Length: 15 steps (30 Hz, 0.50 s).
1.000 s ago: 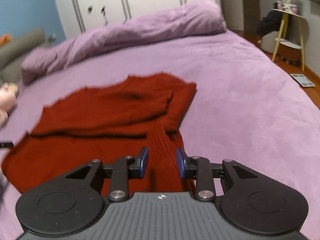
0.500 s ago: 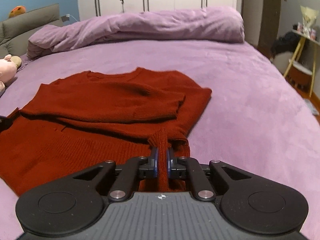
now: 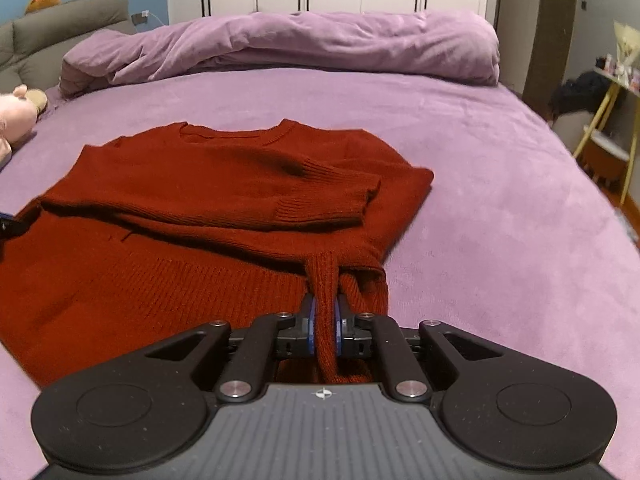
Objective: Fold small clothes
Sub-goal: 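Lift the hem and fold it toward the collar, then open both grippers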
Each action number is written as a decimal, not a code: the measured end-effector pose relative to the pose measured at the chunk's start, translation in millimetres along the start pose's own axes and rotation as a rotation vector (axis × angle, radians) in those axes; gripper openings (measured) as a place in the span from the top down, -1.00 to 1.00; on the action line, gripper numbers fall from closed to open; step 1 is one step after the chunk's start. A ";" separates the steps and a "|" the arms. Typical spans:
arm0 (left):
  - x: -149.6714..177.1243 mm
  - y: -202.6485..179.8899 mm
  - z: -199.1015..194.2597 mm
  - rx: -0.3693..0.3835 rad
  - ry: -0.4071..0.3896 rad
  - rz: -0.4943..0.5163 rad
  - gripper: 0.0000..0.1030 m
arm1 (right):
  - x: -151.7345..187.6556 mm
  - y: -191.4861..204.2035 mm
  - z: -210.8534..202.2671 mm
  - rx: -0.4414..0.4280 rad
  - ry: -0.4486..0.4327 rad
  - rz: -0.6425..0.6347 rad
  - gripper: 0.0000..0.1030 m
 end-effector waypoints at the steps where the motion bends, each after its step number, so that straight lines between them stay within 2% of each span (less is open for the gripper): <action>1: -1.9 2.2 -3.4 -0.003 -0.004 -0.016 0.86 | -1.5 2.4 -3.4 -0.015 -0.007 0.003 0.89; 3: -13.8 5.5 -21.6 0.030 -0.067 -0.059 0.87 | -11.0 7.5 -17.0 -0.072 -0.037 0.024 0.89; 7: -54.4 27.6 -59.2 0.060 -0.232 -0.151 0.87 | -56.3 1.5 -47.7 -0.152 -0.177 0.121 0.89; 9: -73.7 41.7 -59.5 0.003 -0.272 -0.158 0.87 | -77.0 -4.9 -45.2 -0.147 -0.217 0.172 0.89; 12: -87.6 60.6 -31.5 -0.057 -0.251 -0.211 0.87 | -95.2 -12.3 -18.1 -0.056 -0.241 0.198 0.89; 15: -84.2 63.6 12.6 -0.060 -0.153 -0.236 0.86 | -95.9 -15.3 24.1 -0.012 -0.178 0.233 0.88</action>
Point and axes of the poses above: each gripper's, at about its wrist camera, not at the fingertips, and z roughly the way its jaws point, y to its left, x to its underside, the point moved 8 cm from there along z, roughly the way its jaws point, and after that the axes turned 13 degrees about z, right-handed, at the moved point
